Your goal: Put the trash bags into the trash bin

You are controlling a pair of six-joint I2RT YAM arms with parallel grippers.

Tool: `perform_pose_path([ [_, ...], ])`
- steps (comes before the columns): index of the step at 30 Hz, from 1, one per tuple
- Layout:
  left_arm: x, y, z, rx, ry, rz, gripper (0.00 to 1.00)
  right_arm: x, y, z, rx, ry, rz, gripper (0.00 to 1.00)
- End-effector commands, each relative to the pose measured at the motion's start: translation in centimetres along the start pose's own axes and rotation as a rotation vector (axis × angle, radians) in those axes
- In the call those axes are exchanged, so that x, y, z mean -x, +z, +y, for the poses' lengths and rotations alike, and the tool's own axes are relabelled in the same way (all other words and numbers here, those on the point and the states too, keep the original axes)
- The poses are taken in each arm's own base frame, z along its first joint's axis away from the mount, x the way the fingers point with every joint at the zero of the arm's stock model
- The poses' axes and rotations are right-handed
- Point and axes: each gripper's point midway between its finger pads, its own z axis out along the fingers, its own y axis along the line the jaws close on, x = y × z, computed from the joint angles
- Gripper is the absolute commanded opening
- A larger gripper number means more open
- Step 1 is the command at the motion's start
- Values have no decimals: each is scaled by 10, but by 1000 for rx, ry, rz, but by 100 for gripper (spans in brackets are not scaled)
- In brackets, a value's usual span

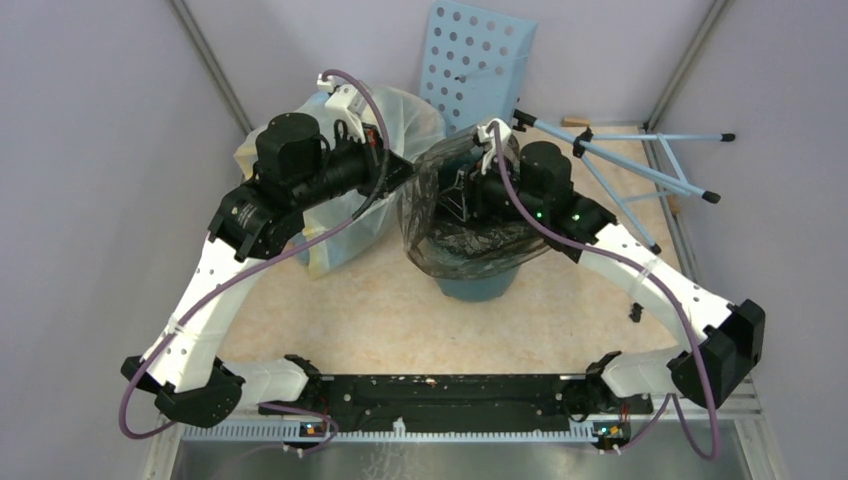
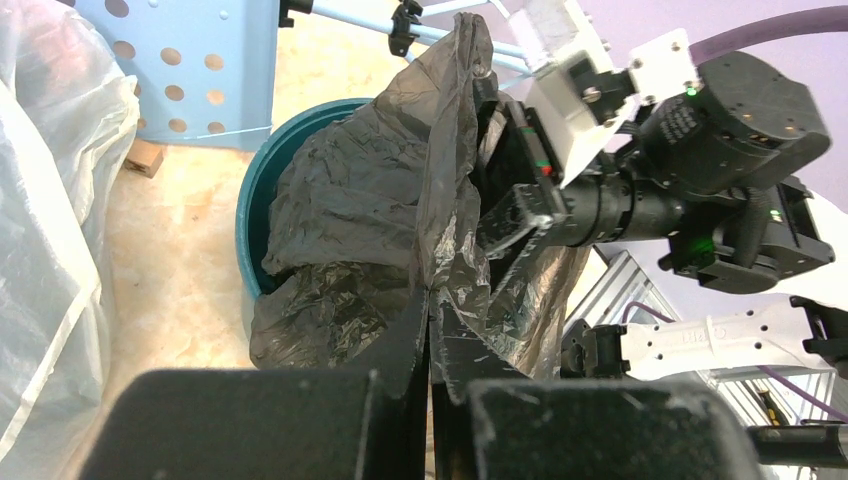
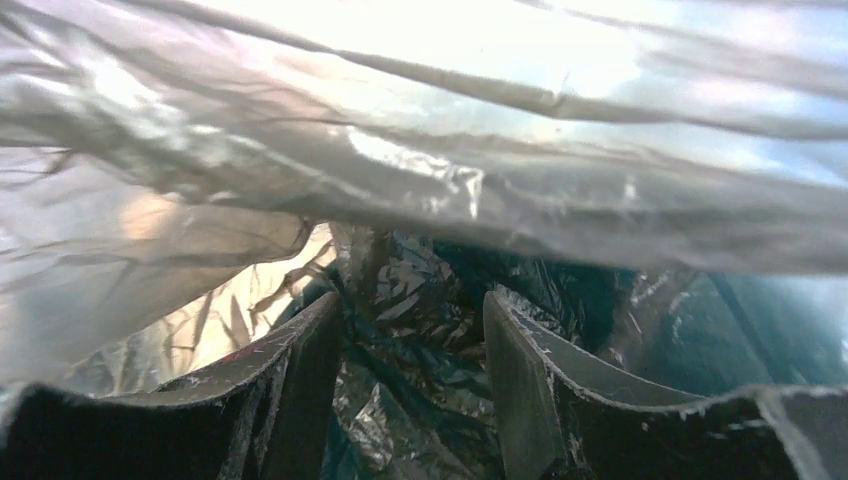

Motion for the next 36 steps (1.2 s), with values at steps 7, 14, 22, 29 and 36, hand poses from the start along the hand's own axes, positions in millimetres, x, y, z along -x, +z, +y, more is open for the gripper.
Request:
perform_pose_path([
  [7,11,-4,-1,5,7,-48,0,9,27,8,69,-54,-26,38],
  [14,11,1,10,50,38,-42,0,-5,7,-28,-150,-79,85,0],
  [22,4,7,48,220,89,-3,0,-51,-16,-59,-301,-147,290,0],
  [29,-1,16,73,314,104,13,0,-85,-2,-64,-282,-150,387,0],
  [36,-4,27,105,387,100,23,0,-88,8,-65,-278,-120,443,4],
])
